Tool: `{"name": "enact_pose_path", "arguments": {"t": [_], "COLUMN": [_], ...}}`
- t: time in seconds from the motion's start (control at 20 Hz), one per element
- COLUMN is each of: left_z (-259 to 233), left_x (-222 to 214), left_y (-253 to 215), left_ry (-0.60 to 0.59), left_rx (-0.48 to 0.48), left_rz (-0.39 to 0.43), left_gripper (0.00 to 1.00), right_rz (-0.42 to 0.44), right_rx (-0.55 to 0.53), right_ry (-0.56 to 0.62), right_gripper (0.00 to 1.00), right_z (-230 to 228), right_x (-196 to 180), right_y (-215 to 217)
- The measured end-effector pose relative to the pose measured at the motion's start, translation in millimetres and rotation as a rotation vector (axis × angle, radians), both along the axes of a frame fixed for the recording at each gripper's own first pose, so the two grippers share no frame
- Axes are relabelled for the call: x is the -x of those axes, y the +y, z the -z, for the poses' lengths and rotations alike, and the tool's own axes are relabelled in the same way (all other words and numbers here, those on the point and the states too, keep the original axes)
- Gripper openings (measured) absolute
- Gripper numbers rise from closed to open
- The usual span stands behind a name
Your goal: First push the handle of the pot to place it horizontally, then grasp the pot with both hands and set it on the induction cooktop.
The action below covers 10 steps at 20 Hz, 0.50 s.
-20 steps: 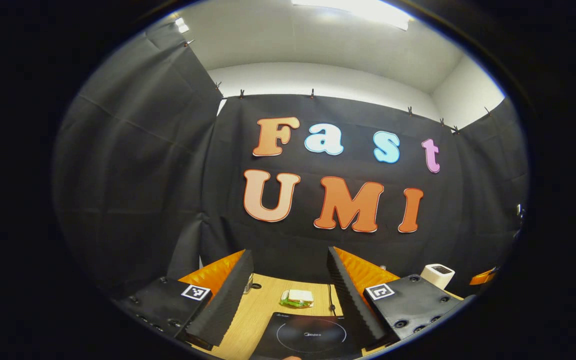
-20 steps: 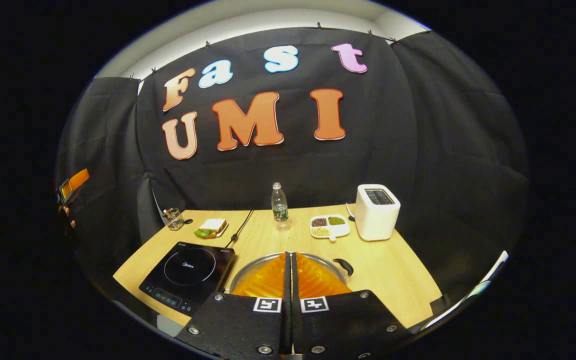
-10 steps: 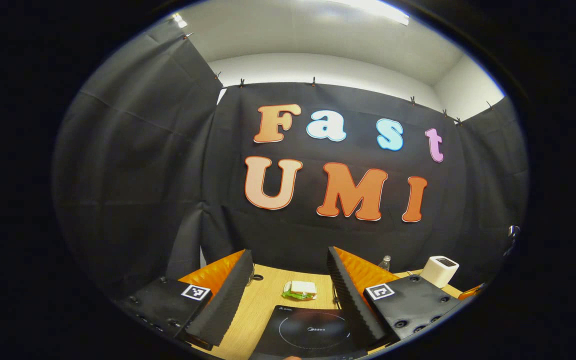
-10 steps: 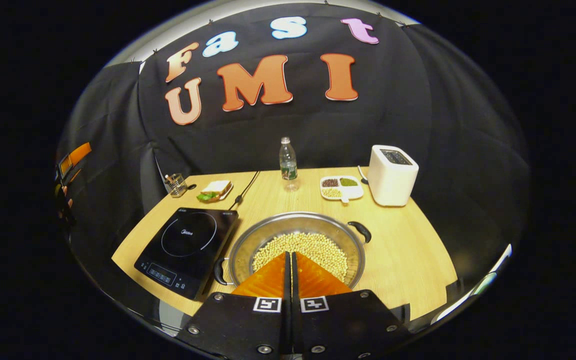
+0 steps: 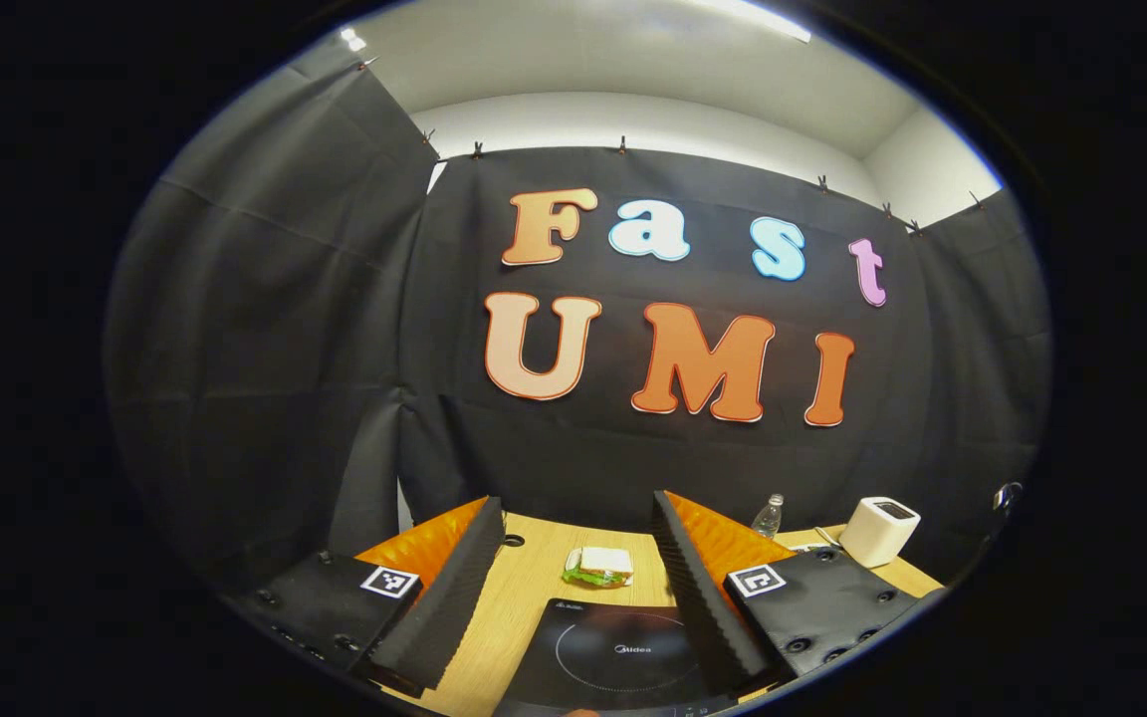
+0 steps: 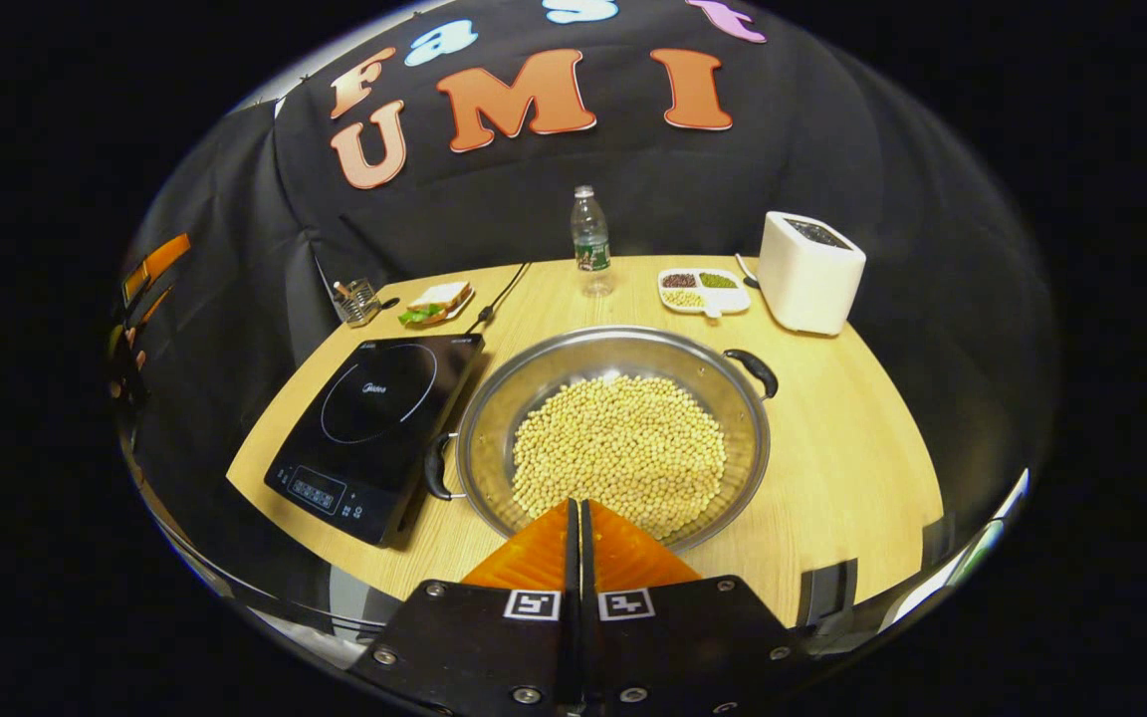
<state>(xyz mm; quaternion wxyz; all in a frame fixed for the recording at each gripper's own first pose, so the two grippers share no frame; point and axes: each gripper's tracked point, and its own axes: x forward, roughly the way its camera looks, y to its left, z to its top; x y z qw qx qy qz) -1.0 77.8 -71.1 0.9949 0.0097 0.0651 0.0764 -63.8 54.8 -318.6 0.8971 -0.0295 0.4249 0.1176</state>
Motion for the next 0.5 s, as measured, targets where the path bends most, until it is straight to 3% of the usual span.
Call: {"name": "enact_pose_path", "arguments": {"t": [0.5], "left_z": [6], "left_x": [4], "left_y": [-6], "left_ry": [0.006], "left_rx": [-0.005], "left_rz": [0.038], "left_gripper": [0.98], "right_rz": [-0.080], "right_rx": [-0.013], "right_ry": [0.140], "right_gripper": [0.00], "right_z": [32], "right_x": [41], "right_y": [32]}}
